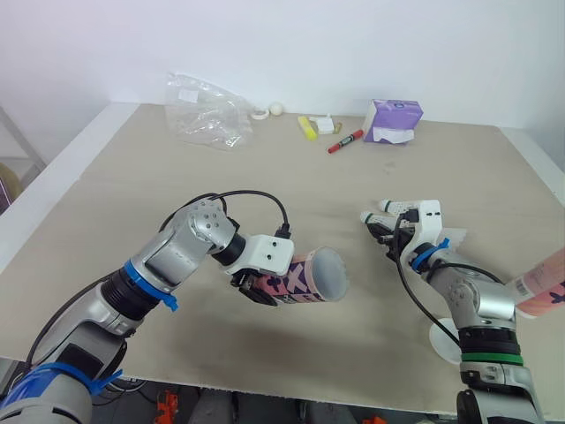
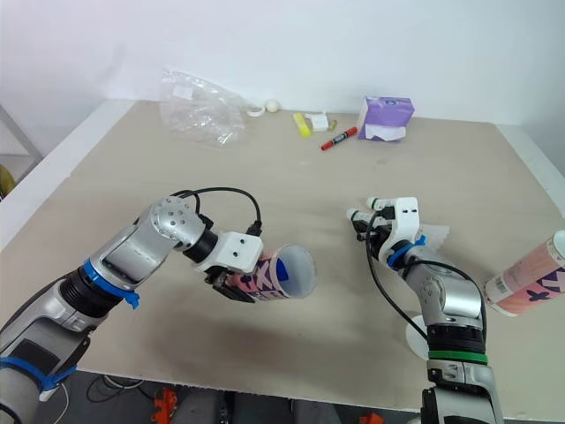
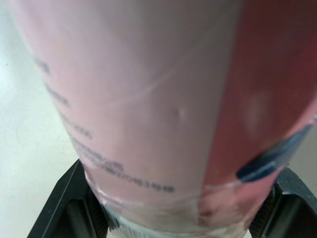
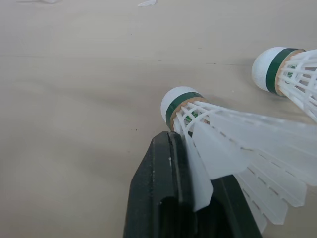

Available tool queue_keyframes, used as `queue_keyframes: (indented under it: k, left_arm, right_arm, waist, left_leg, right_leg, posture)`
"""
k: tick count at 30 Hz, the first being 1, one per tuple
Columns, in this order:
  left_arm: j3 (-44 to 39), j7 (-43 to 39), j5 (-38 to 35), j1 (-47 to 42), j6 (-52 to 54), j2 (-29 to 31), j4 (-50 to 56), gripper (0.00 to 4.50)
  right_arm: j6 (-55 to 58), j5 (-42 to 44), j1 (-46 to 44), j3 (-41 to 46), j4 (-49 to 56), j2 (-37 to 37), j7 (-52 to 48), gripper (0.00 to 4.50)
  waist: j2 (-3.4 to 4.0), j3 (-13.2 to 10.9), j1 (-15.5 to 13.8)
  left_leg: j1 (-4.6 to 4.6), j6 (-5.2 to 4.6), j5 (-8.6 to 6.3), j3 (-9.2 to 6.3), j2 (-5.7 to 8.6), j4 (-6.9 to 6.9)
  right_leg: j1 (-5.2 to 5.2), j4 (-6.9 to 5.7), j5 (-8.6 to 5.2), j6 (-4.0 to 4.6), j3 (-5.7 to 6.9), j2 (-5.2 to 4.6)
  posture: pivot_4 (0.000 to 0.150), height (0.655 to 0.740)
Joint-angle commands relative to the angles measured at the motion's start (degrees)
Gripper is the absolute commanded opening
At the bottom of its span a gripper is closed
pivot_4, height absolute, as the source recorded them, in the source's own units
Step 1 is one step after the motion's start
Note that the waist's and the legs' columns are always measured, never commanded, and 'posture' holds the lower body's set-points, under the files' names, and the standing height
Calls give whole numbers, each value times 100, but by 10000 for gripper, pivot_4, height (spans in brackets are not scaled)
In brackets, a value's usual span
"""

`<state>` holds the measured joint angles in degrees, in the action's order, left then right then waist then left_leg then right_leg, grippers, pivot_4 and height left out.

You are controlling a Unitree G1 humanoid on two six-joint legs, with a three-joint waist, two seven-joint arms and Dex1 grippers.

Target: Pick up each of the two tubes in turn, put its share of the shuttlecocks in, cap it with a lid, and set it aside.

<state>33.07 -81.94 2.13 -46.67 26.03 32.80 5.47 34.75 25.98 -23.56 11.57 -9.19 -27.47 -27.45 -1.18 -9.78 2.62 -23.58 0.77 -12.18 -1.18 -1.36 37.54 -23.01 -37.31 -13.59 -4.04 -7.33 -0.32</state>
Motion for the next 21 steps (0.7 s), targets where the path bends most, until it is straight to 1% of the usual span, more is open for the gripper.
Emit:
queue_keyframes:
  k: [1, 4, 6, 10, 11, 16, 19, 21]
  left_arm:
    - [61, 97, 61, 53, -9, -31, -25, 28383]
    - [57, 88, 60, 33, -41, -38, -84, 28383]
    - [60, 92, 76, 10, -73, -48, -172, 28383]
    - [48, 75, 76, -11, -126, -49, -269, 28383]
    - [48, 62, 70, -16, -118, -49, -288, 28383]
    - [69, 15, 61, -39, -143, -45, -399, 28383]
    - [64, 2, 40, -89, -91, -95, -552, 28383]
    - [53, -17, -4, -125, 36, -144, -635, 28383]
  right_arm:
    - [-127, -17, -53, 25, 346, -82, -145, 1344]
    - [-109, 15, 145, -108, 1056, -228, -414, 1344]
    - [17, 176, 333, -77, 1855, -438, -609, 1344]
    - [-140, 352, 627, 94, 2969, -1151, -1290, 1344]
    - [-310, 397, 695, 236, 3223, -1495, -1674, 1344]
    - [-1148, 435, 1080, 951, 3706, -3145, -3511, 1344]
    - [-1321, 627, 1063, 1171, 4012, -3697, -4070, 1344]
    - [-1406, 706, 1057, 1109, 4220, -3823, -4231, 1344]
  waist:
    - [0, 0, 0]
    - [1, -1, -3]
    - [5, -1, -6]
    - [9, -1, -4]
    - [9, -2, -9]
    - [18, -6, -5]
    - [18, -5, -1]
    - [17, -4, -1]
  left_leg:
    - [0, 0, 0, 0, 0, 0]
    - [-1, 0, 0, -1, 1, 0]
    - [-5, 0, 0, -2, 2, -1]
    - [-14, 0, 0, -6, 11, 1]
    - [-14, 0, 0, -6, 11, 2]
    - [-21, -2, 1, -4, 16, 2]
    - [-15, -3, 2, -4, 11, 0]
    - [-8, -3, 2, -5, 7, 0]
  right_leg:
    - [0, 0, 0, 0, 0, 0]
    - [-1, 0, -1, -1, 0, 0]
    - [-3, 0, -2, -3, 0, -1]
    - [-5, 5, -4, -9, -3, -5]
    - [-5, 6, -4, -10, -4, -6]
    - [-3, 14, -10, -16, -4, -11]
    - [-1, 14, -10, -14, -2, -9]
    - [4, 14, -9, -12, 0, -5]
  posture:
    - [1500, 7400]
    - [1500, 7400]
    - [1500, 7400]
    - [1500, 7400]
    - [1500, 7400]
    - [1500, 7400]
    - [1500, 7400]
    - [1500, 7400]
